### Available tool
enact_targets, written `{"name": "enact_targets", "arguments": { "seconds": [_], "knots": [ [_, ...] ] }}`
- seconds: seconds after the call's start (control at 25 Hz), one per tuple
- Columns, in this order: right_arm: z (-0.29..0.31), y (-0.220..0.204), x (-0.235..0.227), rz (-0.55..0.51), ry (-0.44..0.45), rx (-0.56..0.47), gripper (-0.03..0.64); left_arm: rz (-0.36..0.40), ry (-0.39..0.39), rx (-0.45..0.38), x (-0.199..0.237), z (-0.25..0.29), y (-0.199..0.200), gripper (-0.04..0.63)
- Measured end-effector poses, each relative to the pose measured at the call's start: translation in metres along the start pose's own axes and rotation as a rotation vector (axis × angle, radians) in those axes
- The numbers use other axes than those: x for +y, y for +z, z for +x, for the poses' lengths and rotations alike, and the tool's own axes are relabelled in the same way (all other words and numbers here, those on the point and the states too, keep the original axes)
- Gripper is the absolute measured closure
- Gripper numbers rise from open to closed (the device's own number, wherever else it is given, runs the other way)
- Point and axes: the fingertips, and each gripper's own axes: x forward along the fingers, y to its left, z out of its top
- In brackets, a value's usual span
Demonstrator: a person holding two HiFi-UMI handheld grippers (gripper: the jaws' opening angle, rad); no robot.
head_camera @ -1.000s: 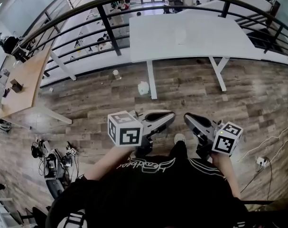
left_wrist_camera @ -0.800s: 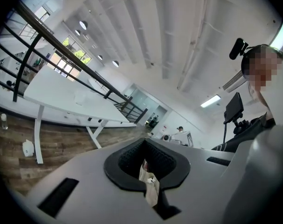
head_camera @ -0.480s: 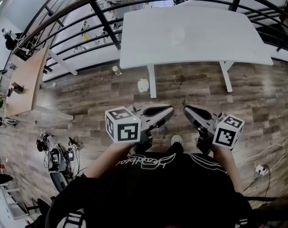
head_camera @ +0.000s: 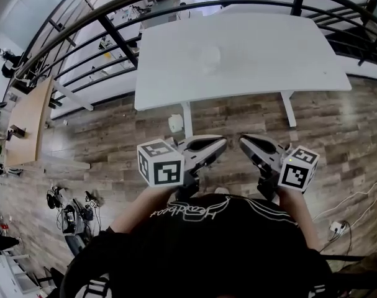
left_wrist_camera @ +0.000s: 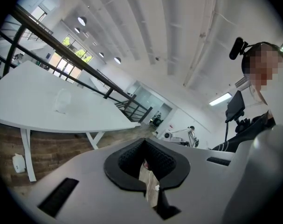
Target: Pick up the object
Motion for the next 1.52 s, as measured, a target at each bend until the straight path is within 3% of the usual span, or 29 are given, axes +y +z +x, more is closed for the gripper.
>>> {"name": "enact_targets", "arguments": {
  "seconds": [0.16,0.6,1.52],
  "knots": [
    [-0.012,0.024,-0.038,0.012,0.006,0.0,0.592,-0.011,0.019,-0.001,0.017,0.037,0.016,0.588],
    [0.019,0.059,-0.077,-0.021,0.038,-0.02,0.592,-0.015,0.035,-0.035,0.071,0.051,0.047,0.588],
    [0.233,0.212,-0.272,0.043,0.015,0.009,0.592,-0.058,0.018,-0.008,0.332,0.101,0.248,0.588]
  ]
}}
